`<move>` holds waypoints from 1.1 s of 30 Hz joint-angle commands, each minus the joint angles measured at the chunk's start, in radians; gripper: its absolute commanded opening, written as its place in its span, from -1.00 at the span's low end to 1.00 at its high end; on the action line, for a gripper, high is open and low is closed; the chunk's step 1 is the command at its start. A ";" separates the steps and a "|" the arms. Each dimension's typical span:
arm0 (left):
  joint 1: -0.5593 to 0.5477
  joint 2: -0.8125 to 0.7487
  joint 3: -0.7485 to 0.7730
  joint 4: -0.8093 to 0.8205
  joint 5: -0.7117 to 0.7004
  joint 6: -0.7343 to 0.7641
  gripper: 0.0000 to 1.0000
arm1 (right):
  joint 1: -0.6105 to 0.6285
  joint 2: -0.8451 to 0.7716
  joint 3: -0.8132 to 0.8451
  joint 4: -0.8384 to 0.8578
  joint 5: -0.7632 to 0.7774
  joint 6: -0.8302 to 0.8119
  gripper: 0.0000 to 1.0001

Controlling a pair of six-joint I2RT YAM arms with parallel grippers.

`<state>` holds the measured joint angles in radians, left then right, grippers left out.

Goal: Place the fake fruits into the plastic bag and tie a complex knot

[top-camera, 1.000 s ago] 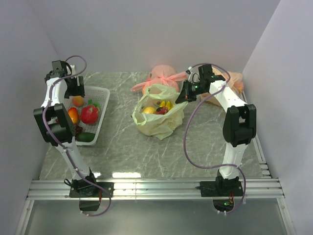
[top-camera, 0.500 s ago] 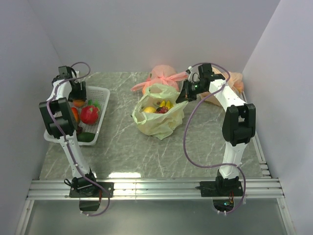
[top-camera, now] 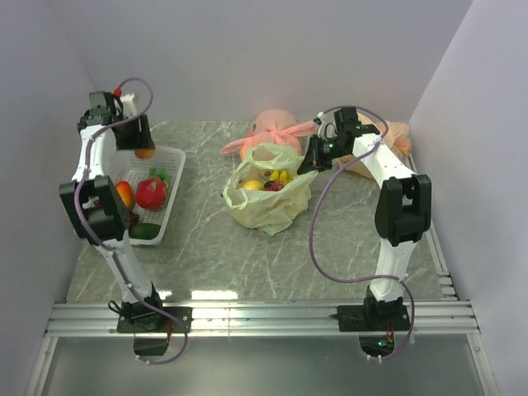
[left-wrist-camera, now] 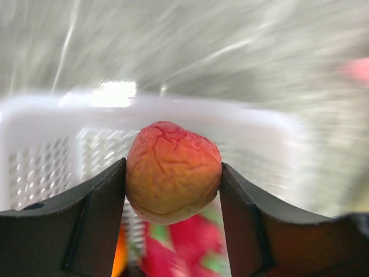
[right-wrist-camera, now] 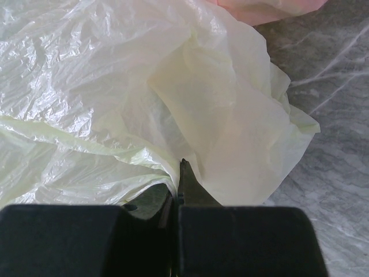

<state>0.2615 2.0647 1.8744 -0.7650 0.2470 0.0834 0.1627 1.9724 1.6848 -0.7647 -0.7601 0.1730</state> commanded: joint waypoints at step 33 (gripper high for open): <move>-0.759 -0.146 -0.143 0.471 0.396 0.048 0.03 | -0.026 -0.099 -0.155 0.113 -0.165 0.112 -1.00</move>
<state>-0.5026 1.9053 1.6104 -0.3729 0.6842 0.2058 0.1455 1.9560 1.5574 -0.6586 -0.9081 0.3149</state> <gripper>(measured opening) 0.644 0.005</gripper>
